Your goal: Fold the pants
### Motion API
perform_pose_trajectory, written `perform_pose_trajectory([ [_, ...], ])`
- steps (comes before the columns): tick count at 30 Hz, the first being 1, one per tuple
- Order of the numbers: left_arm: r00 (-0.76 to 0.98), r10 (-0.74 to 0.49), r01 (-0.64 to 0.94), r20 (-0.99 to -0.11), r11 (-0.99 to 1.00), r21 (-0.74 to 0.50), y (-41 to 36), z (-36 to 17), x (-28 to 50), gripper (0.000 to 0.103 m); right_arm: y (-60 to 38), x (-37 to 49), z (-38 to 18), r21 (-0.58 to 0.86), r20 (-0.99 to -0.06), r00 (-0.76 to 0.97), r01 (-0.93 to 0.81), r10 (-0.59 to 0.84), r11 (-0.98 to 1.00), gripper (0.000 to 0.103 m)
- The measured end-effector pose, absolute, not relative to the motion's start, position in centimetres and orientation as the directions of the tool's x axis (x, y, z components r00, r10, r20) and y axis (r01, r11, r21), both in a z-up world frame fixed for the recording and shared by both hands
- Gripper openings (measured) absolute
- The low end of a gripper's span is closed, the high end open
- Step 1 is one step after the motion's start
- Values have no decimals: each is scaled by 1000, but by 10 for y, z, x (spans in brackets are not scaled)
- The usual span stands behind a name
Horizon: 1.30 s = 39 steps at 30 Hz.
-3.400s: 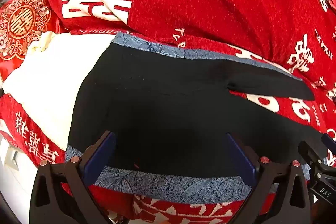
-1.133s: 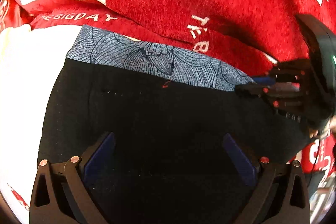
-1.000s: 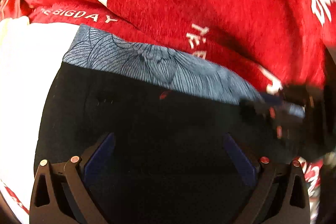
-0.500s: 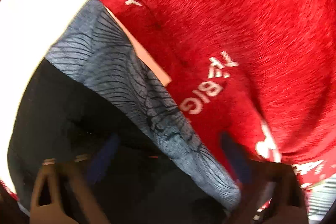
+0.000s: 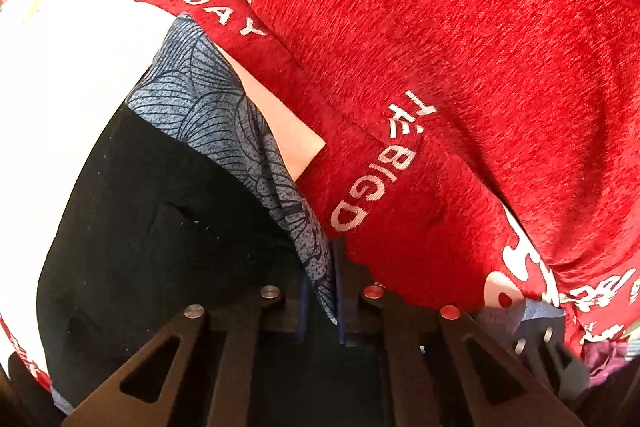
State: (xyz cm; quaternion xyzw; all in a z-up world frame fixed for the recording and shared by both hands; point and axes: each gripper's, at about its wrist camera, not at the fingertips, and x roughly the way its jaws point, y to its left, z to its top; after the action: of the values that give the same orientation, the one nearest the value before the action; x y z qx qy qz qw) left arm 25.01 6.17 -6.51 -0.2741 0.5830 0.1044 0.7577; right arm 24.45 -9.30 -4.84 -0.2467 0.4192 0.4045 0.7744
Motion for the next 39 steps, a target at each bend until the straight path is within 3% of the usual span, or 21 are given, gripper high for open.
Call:
perform_pose_trajectory([
  [2, 305, -164, -476, -938, 827, -299, 62, -65, 248, 12, -88, 254, -54, -32, -864, 299, -836, 405, 548, 48],
  [3, 307, -165, -474, -937, 827, -301, 62, -65, 246, 12, -86, 258, -57, -21, -873, 279, -840, 399, 543, 70],
  [4, 310, -165, -472, -936, 828, -302, 64, -65, 245, 12, -84, 261, -58, -23, -877, 277, -841, 393, 541, 82],
  [11, 318, -146, -465, -937, 837, -289, 61, -63, 240, 12, -66, 279, -79, 34, -917, 179, -856, 356, 516, 81],
  [12, 319, -147, -465, -936, 837, -289, 61, -63, 239, 12, -65, 279, -80, 45, -920, 166, -857, 356, 514, 75],
  [13, 319, -150, -465, -936, 836, -292, 60, -64, 239, 12, -64, 278, -81, 56, -920, 152, -861, 361, 506, 51],
  [14, 319, -151, -465, -936, 835, -294, 60, -64, 238, 12, -63, 276, -81, 83, -921, 123, -865, 370, 494, 37],
  [16, 326, -151, -462, -933, 836, -297, 58, -61, 235, 12, -62, 272, -82, 124, -922, 81, -864, 379, 487, 19],
  [25, 435, -137, -398, -890, 857, -327, 51, -11, 196, 12, -69, 234, -43, 10, -899, 220, -855, 379, 519, 14],
  [30, 557, -189, -288, -808, 869, -402, 54, 22, 114, 12, -72, 179, -2, -131, -858, 376, -819, 351, 559, 14],
  [35, 557, -295, -253, -776, 830, -498, 75, -5, 25, 12, -67, 85, 22, -280, -794, 524, -765, 308, 580, 14],
  [39, 458, -383, -318, -802, 772, -551, 95, -63, -17, 12, -50, 13, -12, -378, -785, 577, -735, 227, 563, 14],
])
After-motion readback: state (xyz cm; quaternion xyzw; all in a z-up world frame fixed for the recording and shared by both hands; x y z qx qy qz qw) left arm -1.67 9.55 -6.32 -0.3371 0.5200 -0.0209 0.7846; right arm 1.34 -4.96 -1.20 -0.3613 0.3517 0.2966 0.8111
